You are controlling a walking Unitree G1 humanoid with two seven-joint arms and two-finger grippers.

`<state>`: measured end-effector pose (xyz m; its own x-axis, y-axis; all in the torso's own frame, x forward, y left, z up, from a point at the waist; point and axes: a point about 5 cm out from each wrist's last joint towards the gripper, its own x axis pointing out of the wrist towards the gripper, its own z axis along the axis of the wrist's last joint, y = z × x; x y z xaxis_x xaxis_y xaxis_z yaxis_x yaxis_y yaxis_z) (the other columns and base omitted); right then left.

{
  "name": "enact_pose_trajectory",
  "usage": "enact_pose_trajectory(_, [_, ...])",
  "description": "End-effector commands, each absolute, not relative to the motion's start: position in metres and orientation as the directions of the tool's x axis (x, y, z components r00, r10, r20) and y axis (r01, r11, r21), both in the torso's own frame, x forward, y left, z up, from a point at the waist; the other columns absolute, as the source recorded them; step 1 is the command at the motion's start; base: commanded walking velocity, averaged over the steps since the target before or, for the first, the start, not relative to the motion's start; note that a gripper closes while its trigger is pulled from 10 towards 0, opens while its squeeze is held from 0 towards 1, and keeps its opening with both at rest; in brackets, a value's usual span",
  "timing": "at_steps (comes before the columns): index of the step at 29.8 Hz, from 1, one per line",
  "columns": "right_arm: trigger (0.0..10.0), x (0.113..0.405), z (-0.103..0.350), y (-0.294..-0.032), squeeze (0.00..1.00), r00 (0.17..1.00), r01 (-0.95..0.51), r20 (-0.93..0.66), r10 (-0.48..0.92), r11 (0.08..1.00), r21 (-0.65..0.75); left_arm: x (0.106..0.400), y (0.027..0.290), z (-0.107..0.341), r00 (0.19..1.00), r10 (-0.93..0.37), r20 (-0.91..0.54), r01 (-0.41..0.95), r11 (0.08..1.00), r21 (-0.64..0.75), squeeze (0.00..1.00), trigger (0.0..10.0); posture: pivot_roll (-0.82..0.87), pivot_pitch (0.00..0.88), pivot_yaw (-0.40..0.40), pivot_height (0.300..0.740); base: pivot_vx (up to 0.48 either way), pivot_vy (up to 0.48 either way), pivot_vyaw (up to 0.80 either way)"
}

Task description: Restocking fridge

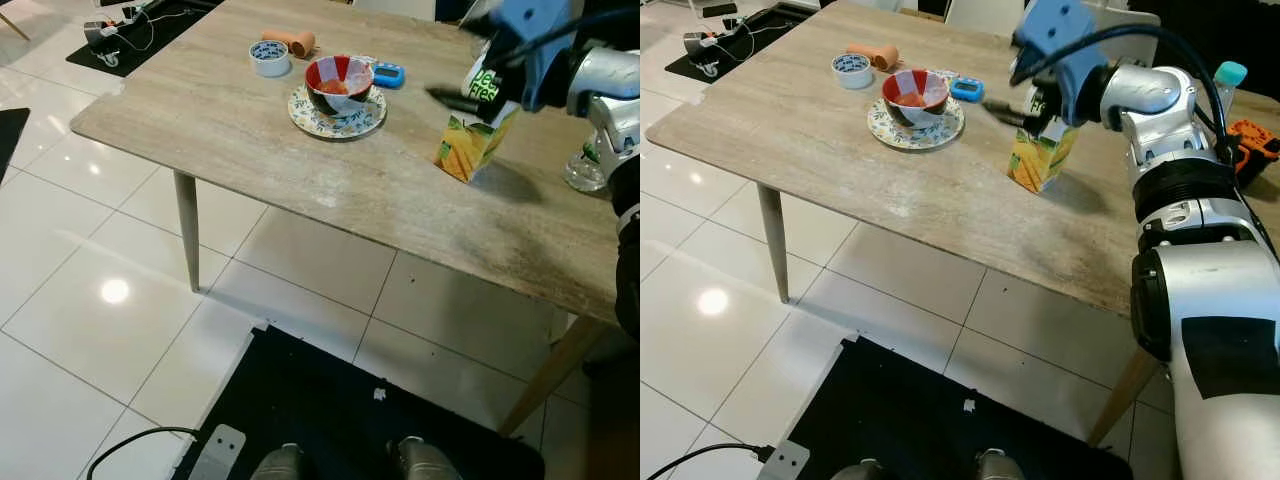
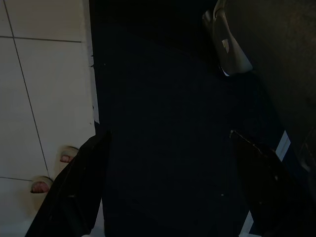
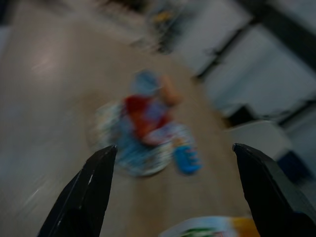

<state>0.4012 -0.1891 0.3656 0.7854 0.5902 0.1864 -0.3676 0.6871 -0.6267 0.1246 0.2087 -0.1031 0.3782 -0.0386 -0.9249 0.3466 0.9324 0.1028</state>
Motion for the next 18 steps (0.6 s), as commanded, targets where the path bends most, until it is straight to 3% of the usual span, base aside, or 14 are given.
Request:
enact_pose_trajectory(1, [10.0, 0.401, 0.378, -0.196, 0.0, 0.808, -0.296, 0.282, 0.518, 0.769, -0.566, 0.112, 0.188, -0.11, 0.33, -0.099, -0.939, 0.386, 0.922, 0.038, 0.0, 10.0, -0.03, 0.116, -0.014, 0.74, 0.0, 0.0, 0.0])
enact_pose_trajectory(8, [10.0, 0.404, 0.372, -0.218, 0.0, 0.879, -0.16, 0.342, 0.332, 0.881, -0.445, 0.109, 0.19, -0.11, 0.327, -0.097, -0.94, 0.387, 0.921, 0.04, 0.0, 10.0, -0.02, 0.135, -0.011, 0.74, 0.0, 0.0, 0.0])
enact_pose_trajectory(10, [10.0, 0.404, 0.364, -0.236, 0.0, 0.914, -0.082, 0.341, 0.218, 0.925, -0.372, 0.105, 0.194, -0.111, 0.325, -0.091, -0.941, 0.382, 0.923, 0.042, 0.0, 10.0, 0.0, 0.157, -0.01, 0.74, 0.0, 0.0, 0.0])
enact_pose_trajectory(18, [10.0, 0.404, 0.359, -0.249, 0.0, 0.93, -0.024, 0.345, 0.131, 0.954, -0.299, 0.1, 0.21, -0.109, 0.344, -0.047, -0.938, 0.339, 0.938, 0.077, 0.0, 10.0, 0.04, 0.202, -0.01, 0.74, 0.0, 0.0, 0.0])
